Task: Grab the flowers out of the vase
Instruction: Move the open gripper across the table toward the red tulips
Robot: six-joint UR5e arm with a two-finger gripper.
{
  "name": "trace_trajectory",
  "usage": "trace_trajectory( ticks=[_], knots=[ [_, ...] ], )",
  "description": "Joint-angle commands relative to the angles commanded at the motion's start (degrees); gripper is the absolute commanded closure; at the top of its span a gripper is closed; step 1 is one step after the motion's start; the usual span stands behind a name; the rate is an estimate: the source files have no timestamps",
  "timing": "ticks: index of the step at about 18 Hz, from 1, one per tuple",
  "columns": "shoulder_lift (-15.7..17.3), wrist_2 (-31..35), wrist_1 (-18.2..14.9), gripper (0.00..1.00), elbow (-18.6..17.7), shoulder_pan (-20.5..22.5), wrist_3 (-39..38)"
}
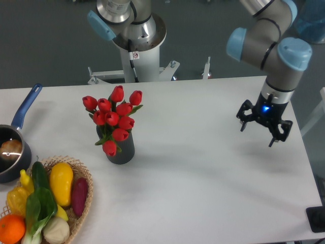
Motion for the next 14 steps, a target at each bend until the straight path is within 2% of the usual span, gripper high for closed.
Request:
trace_trajectory(
  ticks=[1, 2, 7, 8, 10, 12, 14],
  knots=[
    [-0.27, 2.02, -1.95, 0.00, 1.42, -0.26, 0.09],
    [-0.18, 3.26, -2.41, 0.00, 1.52, -0.61, 0.09],
    [1.75, 4.06, -2.15, 0.00, 0.39, -3.42, -0.44],
    [2.88, 4.41, -1.89, 0.00, -1.62, -3.69, -0.27],
    [5.52, 3.98, 0.74, 0.00, -5.66, -3.69, -0.17],
    [7.46, 1.70, 5.47, 0.00, -12.07, -4.22, -0.26],
    [8.08, -2.08, 8.91, 0.00, -17.00, -4.49, -0.18]
  ],
)
